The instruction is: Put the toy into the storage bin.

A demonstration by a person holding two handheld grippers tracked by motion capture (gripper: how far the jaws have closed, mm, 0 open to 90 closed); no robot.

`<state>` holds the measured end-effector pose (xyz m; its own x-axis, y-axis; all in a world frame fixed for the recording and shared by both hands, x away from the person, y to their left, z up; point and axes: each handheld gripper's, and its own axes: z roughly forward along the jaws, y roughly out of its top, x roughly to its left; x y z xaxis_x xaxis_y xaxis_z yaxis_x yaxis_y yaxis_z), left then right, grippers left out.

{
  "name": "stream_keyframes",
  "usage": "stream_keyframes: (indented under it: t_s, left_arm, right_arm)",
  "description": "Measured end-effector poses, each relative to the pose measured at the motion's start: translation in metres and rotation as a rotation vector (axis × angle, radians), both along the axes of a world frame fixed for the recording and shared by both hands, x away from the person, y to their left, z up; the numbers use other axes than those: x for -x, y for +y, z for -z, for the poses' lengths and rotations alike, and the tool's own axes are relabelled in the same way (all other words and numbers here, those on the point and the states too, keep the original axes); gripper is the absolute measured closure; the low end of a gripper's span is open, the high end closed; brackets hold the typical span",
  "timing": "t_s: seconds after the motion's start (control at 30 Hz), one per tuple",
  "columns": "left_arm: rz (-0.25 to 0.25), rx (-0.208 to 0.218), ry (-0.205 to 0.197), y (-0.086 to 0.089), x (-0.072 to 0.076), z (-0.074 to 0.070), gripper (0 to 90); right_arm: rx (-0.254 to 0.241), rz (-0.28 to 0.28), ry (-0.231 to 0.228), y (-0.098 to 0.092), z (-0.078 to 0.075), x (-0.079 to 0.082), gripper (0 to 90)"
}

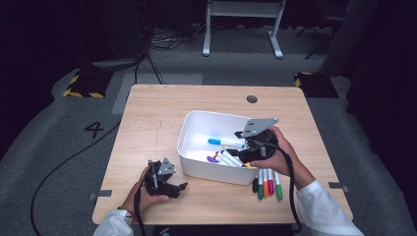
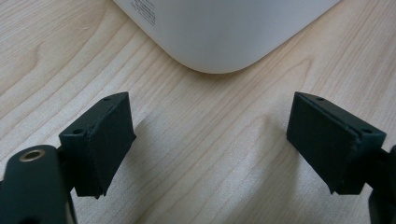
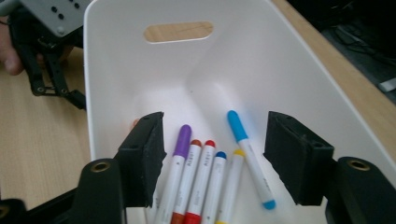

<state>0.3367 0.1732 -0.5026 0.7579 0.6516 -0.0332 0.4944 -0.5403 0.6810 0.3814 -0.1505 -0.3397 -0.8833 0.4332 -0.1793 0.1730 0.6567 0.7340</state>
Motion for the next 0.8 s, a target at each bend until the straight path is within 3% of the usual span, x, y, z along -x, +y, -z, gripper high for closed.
stream_keyframes:
  t_s: [0.1, 0.27, 0.4, 0.6, 0.8]
  left_arm:
    - [0.000, 0.001, 0.001, 0.000, 0.000, 0.000, 15.0]
    - [0.000, 0.000, 0.000, 0.000, 0.000, 0.000, 15.0]
    - [-0.001, 0.000, -0.001, 0.000, 0.000, 0.000, 14.9]
    - [-0.001, 0.000, 0.000, 0.000, 0.000, 0.000, 14.9]
    - [-0.002, 0.000, 0.000, 0.000, 0.000, 0.000, 14.9]
  right_arm:
    - [-0.039, 0.039, -0.040, -0.019, -0.006, 0.004, 32.5]
    - [-0.098, 0.113, -0.061, -0.053, -0.011, 0.015, 29.7]
    - [-0.116, 0.149, -0.077, -0.077, -0.006, 0.026, 29.4]
    - [-0.074, 0.213, -0.073, -0.105, 0.020, 0.042, 29.1]
    - [-0.038, 0.255, -0.017, -0.123, 0.058, 0.049, 28.7]
